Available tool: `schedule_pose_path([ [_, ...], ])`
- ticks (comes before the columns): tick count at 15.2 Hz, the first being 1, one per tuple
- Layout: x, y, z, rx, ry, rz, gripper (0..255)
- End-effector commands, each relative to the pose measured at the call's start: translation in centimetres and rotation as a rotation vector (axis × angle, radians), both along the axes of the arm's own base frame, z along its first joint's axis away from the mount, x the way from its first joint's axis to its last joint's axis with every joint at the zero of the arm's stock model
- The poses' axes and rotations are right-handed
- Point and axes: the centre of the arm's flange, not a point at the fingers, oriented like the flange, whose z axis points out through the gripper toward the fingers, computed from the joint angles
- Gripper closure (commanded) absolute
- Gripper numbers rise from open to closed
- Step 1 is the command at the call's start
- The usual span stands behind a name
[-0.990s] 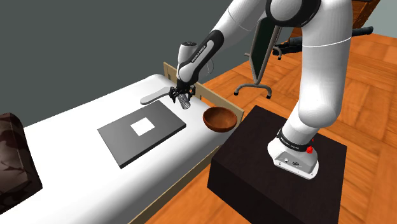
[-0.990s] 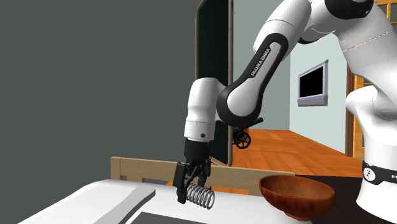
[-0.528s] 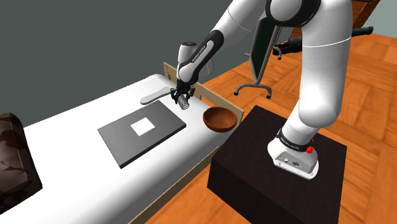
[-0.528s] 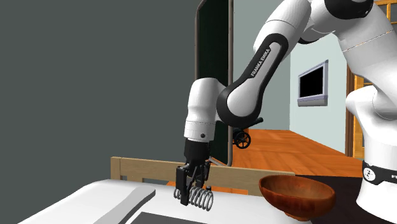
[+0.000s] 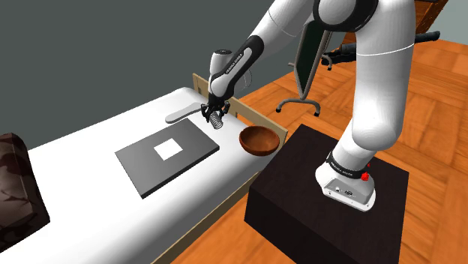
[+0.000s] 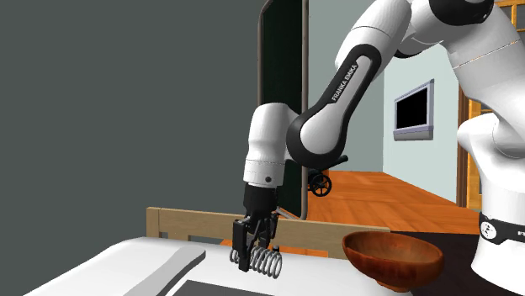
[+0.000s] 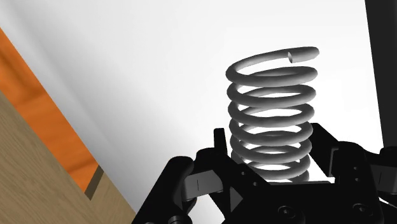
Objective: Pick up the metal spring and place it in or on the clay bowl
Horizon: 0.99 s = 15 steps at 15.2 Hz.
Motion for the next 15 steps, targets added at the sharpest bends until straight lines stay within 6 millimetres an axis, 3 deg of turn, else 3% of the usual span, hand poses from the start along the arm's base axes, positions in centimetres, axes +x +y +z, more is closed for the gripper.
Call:
schedule_pose_path([
  [1,0.0,0.0,0.5,0.0,0.0,0.0,255],
  [15,0.0,0.0,7.9,0.0,0.0,0.0,255],
])
